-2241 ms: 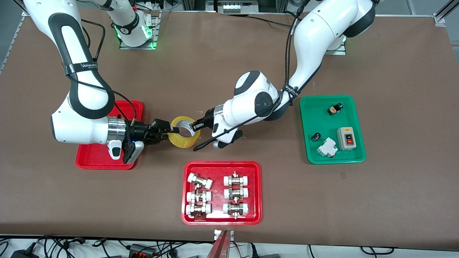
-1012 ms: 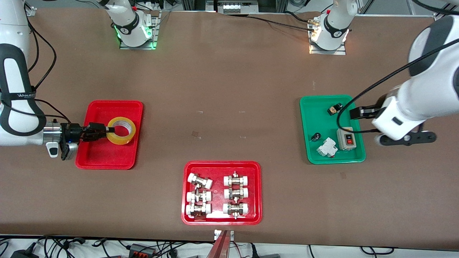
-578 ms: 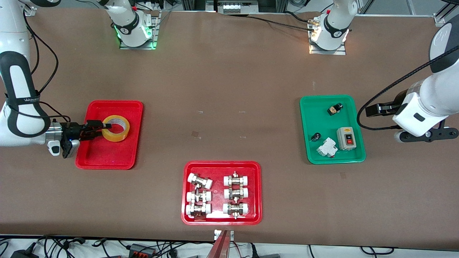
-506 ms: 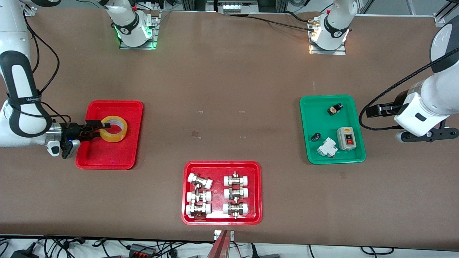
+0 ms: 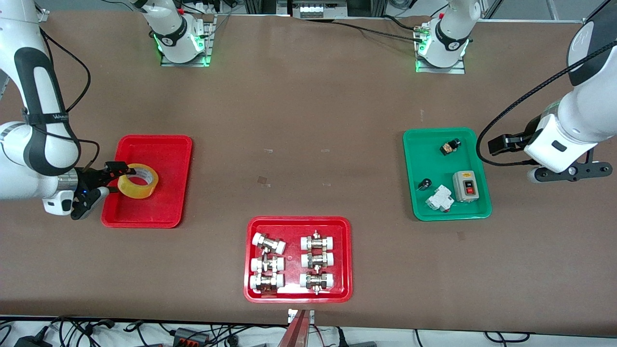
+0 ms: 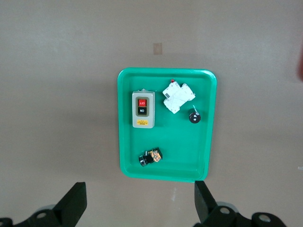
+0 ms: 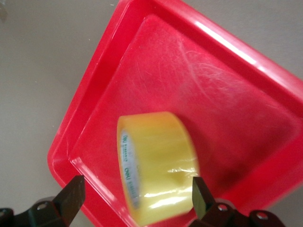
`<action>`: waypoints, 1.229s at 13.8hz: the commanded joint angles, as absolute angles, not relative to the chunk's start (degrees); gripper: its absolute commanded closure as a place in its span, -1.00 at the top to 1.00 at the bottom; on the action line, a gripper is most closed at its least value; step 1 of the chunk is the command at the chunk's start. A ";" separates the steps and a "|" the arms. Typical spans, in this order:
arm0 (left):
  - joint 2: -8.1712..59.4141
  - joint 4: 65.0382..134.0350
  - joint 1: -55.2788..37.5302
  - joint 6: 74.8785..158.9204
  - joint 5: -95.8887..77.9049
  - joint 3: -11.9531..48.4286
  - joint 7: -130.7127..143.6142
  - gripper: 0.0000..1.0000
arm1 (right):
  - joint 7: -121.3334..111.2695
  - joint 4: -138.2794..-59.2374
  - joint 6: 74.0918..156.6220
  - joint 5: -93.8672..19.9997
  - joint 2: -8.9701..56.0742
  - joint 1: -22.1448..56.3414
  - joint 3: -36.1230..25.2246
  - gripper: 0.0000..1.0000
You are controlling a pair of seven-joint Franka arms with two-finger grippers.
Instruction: Left arm passes tape to right arm into tray
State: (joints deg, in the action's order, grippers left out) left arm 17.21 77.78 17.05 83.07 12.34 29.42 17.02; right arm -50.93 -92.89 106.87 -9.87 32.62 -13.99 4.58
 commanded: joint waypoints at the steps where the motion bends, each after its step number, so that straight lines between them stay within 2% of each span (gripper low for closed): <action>1: 13.64 80.42 18.55 84.64 10.90 28.84 11.19 1.00 | -49.75 -93.87 107.49 -8.26 31.64 -13.89 4.48 1.00; 2: 12.58 81.90 16.28 84.99 10.81 25.35 10.81 1.00 | -49.66 -93.87 107.49 -8.26 31.64 -13.89 4.48 1.00; 4: 12.48 82.18 5.93 88.40 4.79 10.36 8.37 1.00 | -48.35 -93.78 107.05 -8.26 31.12 -13.71 4.74 1.00; 5: 12.92 81.92 4.93 88.85 2.66 7.50 6.17 1.00 | -44.95 -93.87 106.79 -7.83 29.37 -12.49 4.75 1.00; 8: 10.30 79.99 3.18 87.64 2.81 6.68 5.88 1.00 | -29.33 -94.13 103.90 -7.65 22.96 -8.62 4.57 1.00; 10: 7.39 82.78 2.02 85.43 2.90 6.68 7.55 1.00 | -20.69 -94.04 100.56 -5.99 17.78 -6.08 4.57 1.00; 13: 7.73 82.44 2.29 86.83 3.08 7.12 7.38 1.00 | -7.34 -93.87 95.82 -1.08 10.75 -2.56 4.75 1.00; 17: 7.82 82.44 1.85 87.10 2.90 7.65 7.38 1.00 | -5.28 -92.73 89.22 0.09 4.40 -2.11 4.48 1.00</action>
State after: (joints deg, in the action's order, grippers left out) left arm 8.69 81.36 2.26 86.18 3.41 7.84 7.60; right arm -6.46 -92.26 91.21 -0.83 6.73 -1.96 4.94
